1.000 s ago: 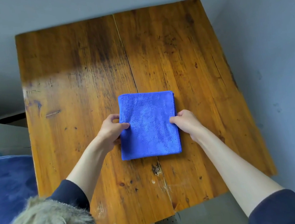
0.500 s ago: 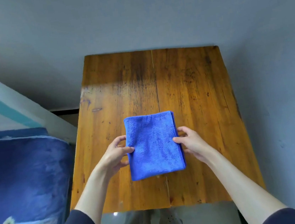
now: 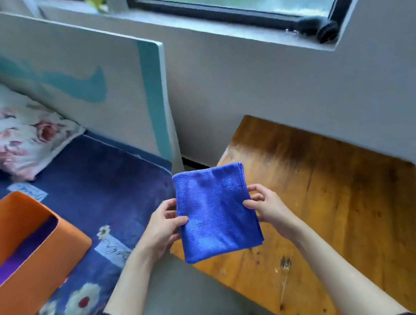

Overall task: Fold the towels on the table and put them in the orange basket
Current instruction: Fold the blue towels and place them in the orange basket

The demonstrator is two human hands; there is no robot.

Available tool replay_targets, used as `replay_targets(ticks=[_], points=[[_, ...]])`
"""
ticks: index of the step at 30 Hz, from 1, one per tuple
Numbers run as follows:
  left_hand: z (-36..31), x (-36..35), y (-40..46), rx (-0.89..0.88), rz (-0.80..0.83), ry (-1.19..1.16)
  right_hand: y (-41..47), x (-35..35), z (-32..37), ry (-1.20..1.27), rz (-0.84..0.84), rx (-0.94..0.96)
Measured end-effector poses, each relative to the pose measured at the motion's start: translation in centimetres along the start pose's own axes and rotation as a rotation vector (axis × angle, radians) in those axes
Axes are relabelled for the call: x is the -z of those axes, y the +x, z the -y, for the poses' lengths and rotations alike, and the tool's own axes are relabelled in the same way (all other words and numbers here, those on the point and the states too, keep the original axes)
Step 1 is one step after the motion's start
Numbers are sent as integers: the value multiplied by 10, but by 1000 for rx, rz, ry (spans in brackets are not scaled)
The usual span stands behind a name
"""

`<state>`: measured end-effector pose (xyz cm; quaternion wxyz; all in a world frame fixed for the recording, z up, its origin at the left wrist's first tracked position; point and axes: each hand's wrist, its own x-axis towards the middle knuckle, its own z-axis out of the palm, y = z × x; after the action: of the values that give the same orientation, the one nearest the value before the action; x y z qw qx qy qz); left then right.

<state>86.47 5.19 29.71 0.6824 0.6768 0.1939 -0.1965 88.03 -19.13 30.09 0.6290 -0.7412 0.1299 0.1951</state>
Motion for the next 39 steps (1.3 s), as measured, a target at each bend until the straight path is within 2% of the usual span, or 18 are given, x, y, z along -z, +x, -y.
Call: replay_targets(ticks=[13, 20, 26, 32, 39], points=[[63, 255, -102, 20, -381, -228, -4, -285, 43, -229, 345, 61], [96, 351, -132, 78, -530, -344, 4, -406, 54, -344, 493, 38], [100, 413, -103, 120, -630, -391, 52, -484, 72, -412, 588, 20], [101, 490, -35, 192, -726, -364, 135, -573, 80, -483, 628, -6], [156, 554, 45, 371, -826, -385, 223, -674, 31, -694, 712, -86]])
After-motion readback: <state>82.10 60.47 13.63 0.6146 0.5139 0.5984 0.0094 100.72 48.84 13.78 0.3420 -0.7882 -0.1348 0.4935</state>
